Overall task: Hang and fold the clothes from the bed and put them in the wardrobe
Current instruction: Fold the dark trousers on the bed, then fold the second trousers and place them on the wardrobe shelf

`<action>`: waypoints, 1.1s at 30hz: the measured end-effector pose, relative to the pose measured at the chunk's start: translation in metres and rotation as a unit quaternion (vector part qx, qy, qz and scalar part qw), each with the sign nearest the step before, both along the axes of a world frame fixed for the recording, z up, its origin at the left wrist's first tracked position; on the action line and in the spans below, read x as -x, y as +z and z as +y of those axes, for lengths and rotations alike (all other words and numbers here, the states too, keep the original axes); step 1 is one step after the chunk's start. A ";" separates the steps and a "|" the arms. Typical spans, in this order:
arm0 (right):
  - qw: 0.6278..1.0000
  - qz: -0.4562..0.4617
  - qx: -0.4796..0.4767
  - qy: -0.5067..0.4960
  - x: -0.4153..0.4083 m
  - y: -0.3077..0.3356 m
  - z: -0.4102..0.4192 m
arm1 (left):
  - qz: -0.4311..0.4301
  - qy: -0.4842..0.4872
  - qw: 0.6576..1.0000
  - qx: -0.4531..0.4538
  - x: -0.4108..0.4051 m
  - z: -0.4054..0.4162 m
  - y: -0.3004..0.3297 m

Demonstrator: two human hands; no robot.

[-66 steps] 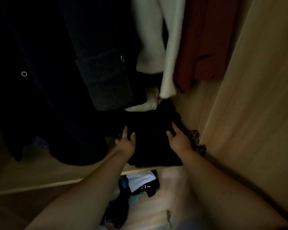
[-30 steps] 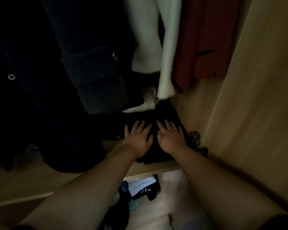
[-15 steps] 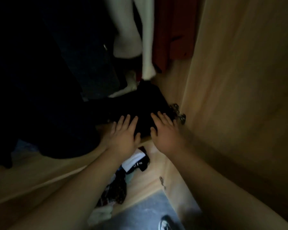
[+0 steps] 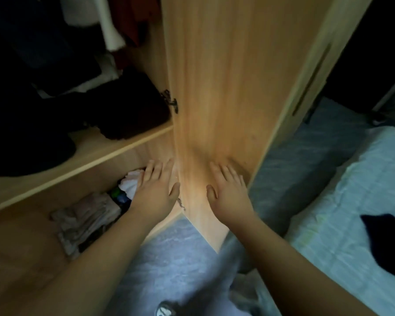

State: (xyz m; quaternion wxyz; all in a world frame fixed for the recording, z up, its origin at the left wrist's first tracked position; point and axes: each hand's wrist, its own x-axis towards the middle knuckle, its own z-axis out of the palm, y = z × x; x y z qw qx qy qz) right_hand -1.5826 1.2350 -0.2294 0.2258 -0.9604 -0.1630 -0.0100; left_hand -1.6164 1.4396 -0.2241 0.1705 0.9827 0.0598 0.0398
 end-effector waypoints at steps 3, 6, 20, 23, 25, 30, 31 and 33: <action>0.999 -0.012 0.011 -0.047 0.045 0.004 -0.086 | 0.008 -0.043 0.999 -0.007 0.027 -0.074 -0.005; 0.991 -0.011 0.031 -0.127 0.100 0.008 -0.194 | 0.010 -0.094 0.995 0.006 0.047 -0.173 -0.011; 0.918 0.072 0.045 -0.388 0.259 -0.011 -0.500 | 0.016 -0.375 0.927 0.003 0.086 -0.537 -0.021; 0.912 0.076 0.034 -0.401 0.243 -0.022 -0.527 | 0.020 -0.387 0.922 0.003 0.063 -0.572 -0.032; 0.909 0.083 0.027 -0.408 0.226 -0.031 -0.546 | 0.036 -0.396 0.917 0.010 0.044 -0.593 -0.041; 0.897 0.109 0.020 -0.427 0.175 -0.056 -0.593 | 0.065 -0.402 0.913 0.023 -0.016 -0.645 -0.069; 0.893 0.116 0.015 -0.434 0.160 -0.063 -0.605 | 0.070 -0.405 0.912 0.022 -0.032 -0.657 -0.076; 0.885 0.129 0.007 -0.447 0.132 -0.074 -0.628 | 0.079 -0.413 0.907 0.023 -0.061 -0.680 -0.087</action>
